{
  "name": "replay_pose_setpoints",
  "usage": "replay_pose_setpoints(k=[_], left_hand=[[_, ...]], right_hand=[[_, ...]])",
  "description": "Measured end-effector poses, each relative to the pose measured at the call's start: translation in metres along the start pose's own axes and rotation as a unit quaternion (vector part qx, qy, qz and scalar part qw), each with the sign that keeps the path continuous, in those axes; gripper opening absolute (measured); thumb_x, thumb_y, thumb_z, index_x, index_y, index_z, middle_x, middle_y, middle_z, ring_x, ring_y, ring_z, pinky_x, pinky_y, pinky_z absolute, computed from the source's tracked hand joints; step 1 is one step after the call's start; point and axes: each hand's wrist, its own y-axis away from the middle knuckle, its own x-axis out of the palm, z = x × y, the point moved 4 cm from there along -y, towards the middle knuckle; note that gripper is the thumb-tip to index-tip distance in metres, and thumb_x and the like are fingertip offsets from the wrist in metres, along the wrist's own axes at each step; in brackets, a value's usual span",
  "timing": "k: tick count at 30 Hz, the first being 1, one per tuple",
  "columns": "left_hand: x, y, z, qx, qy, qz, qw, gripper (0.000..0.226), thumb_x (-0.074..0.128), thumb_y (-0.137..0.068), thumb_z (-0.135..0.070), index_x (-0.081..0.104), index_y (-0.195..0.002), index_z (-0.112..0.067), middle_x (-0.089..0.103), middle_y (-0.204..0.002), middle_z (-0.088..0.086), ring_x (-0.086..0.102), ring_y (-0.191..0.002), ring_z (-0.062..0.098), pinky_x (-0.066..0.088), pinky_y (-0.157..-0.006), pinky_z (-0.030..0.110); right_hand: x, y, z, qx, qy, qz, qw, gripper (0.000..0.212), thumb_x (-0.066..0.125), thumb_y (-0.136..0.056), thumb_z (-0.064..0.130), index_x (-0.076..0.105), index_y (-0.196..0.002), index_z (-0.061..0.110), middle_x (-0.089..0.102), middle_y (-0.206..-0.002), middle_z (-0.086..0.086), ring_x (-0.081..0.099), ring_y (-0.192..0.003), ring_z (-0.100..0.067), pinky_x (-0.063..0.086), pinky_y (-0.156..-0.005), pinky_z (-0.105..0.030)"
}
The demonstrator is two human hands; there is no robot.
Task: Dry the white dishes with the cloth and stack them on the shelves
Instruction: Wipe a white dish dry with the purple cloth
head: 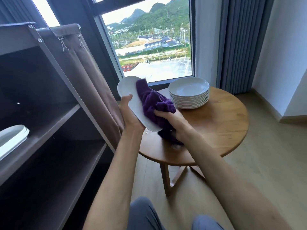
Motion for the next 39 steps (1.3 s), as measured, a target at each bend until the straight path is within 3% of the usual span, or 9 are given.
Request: replay_pose_setpoints(k=[5, 8, 15, 19, 24, 28, 33, 36, 39], left_hand=[[-0.002, -0.004, 0.002, 0.041, -0.122, -0.102, 0.986, 0.026, 0.066, -0.085, -0.027, 0.067, -0.109, -0.016, 0.073, -0.101, 0.007, 0.071, -0.091, 0.026, 0.059, -0.087, 0.044], [-0.005, 0.016, 0.016, 0.148, -0.291, -0.167, 0.930, 0.030, 0.064, -0.096, -0.009, 0.058, -0.104, -0.037, 0.069, -0.102, -0.017, 0.068, -0.088, -0.010, 0.053, -0.082, 0.014], [0.005, 0.001, -0.035, 0.089, -0.475, -0.014, 0.875, 0.024, 0.061, -0.082, 0.005, 0.073, -0.088, -0.015, 0.074, -0.079, 0.001, 0.071, -0.074, 0.017, 0.059, -0.061, 0.032], [0.021, -0.007, -0.059, 0.005, -0.600, 0.044, 0.799, 0.042, 0.058, -0.061, -0.011, 0.067, -0.096, 0.010, 0.068, -0.085, 0.021, 0.066, -0.078, 0.031, 0.050, -0.068, 0.039], [0.026, -0.011, -0.054, -0.022, -0.691, 0.050, 0.721, 0.025, 0.060, -0.077, -0.007, 0.068, -0.100, -0.005, 0.068, -0.099, 0.016, 0.067, -0.098, 0.035, 0.050, -0.072, 0.035], [0.036, 0.017, -0.017, 0.293, -0.809, 0.054, 0.507, 0.061, 0.073, -0.087, -0.034, 0.056, -0.144, -0.022, 0.056, -0.141, 0.020, 0.054, -0.127, 0.040, 0.048, -0.103, 0.051], [0.014, 0.022, 0.007, 0.277, -0.871, 0.165, 0.371, 0.070, 0.067, -0.069, -0.081, 0.076, -0.116, -0.030, 0.039, -0.160, 0.014, 0.020, -0.154, 0.037, 0.002, -0.121, 0.060], [0.016, 0.033, 0.017, 0.291, -0.870, 0.206, 0.340, 0.050, 0.069, -0.080, -0.068, 0.079, -0.108, -0.028, 0.064, -0.139, 0.012, 0.048, -0.140, 0.037, 0.008, -0.120, 0.061], [0.020, 0.042, 0.020, 0.367, -0.830, 0.183, 0.379, 0.035, 0.062, -0.095, -0.046, 0.081, -0.097, -0.017, 0.076, -0.113, 0.011, 0.071, -0.109, 0.032, 0.026, -0.116, 0.052]], right_hand=[[-0.007, -0.014, 0.001, 0.026, -0.180, -0.047, 0.982, 0.039, 0.071, -0.077, -0.009, 0.070, -0.116, -0.003, 0.071, -0.105, -0.019, 0.067, -0.091, -0.031, 0.056, -0.090, -0.044], [-0.006, -0.019, 0.005, -0.004, -0.182, -0.063, 0.981, 0.028, 0.072, -0.074, -0.010, 0.074, -0.098, 0.004, 0.074, -0.089, -0.014, 0.070, -0.080, -0.029, 0.059, -0.078, -0.039], [-0.009, -0.014, 0.015, -0.094, -0.079, 0.039, 0.992, 0.041, 0.071, -0.067, -0.007, 0.073, -0.104, 0.010, 0.077, -0.095, -0.009, 0.073, -0.088, -0.024, 0.059, -0.072, -0.033], [0.003, -0.021, 0.016, -0.046, -0.178, 0.001, 0.983, 0.041, 0.070, -0.075, -0.002, 0.069, -0.116, 0.003, 0.074, -0.103, -0.018, 0.072, -0.088, -0.032, 0.060, -0.077, -0.042], [0.003, -0.036, 0.018, 0.013, -0.215, -0.043, 0.976, 0.043, 0.067, -0.086, 0.005, 0.063, -0.129, 0.000, 0.066, -0.126, -0.026, 0.066, -0.100, -0.035, 0.053, -0.096, -0.052], [-0.001, -0.041, 0.022, 0.059, -0.249, -0.114, 0.960, 0.048, 0.071, -0.081, 0.009, 0.065, -0.128, 0.004, 0.067, -0.129, -0.019, 0.068, -0.101, -0.032, 0.055, -0.097, -0.048], [-0.011, -0.037, 0.015, 0.092, -0.230, -0.161, 0.955, 0.054, 0.074, -0.078, 0.019, 0.064, -0.130, 0.004, 0.070, -0.123, -0.015, 0.070, -0.109, -0.033, 0.056, -0.097, -0.048], [-0.011, -0.033, 0.011, 0.099, -0.225, -0.167, 0.955, 0.049, 0.072, -0.080, 0.018, 0.066, -0.126, 0.001, 0.070, -0.123, -0.017, 0.068, -0.112, -0.035, 0.055, -0.099, -0.049], [-0.007, -0.032, 0.021, 0.086, -0.242, -0.134, 0.957, 0.039, 0.066, -0.083, 0.013, 0.066, -0.121, 0.001, 0.068, -0.120, -0.017, 0.067, -0.111, -0.035, 0.051, -0.103, -0.049]])
